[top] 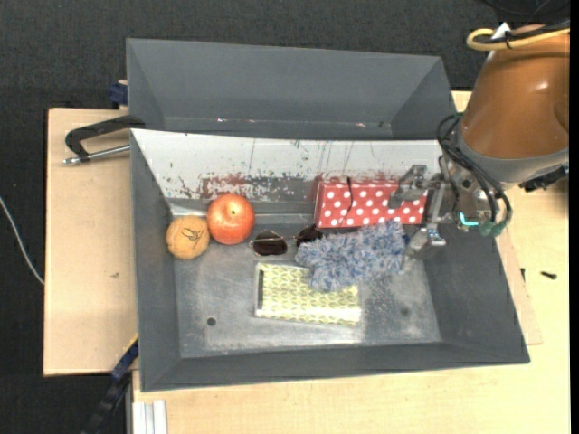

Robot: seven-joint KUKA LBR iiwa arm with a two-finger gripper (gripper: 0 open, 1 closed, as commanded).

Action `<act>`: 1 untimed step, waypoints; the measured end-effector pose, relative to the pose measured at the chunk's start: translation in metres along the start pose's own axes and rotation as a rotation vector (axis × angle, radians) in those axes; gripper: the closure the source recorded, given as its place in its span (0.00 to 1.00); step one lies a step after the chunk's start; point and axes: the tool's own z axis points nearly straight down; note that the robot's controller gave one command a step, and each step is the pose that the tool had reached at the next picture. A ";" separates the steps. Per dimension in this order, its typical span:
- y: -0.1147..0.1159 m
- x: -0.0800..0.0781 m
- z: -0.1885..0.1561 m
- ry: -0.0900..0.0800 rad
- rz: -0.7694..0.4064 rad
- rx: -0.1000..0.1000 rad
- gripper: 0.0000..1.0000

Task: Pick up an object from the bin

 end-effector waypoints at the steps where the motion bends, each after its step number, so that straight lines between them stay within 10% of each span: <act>1: 0.000 -0.001 -0.004 -0.008 -0.001 0.001 0.00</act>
Offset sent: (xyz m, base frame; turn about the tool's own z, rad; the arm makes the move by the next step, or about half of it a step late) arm -0.0133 0.0686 -0.1768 0.1389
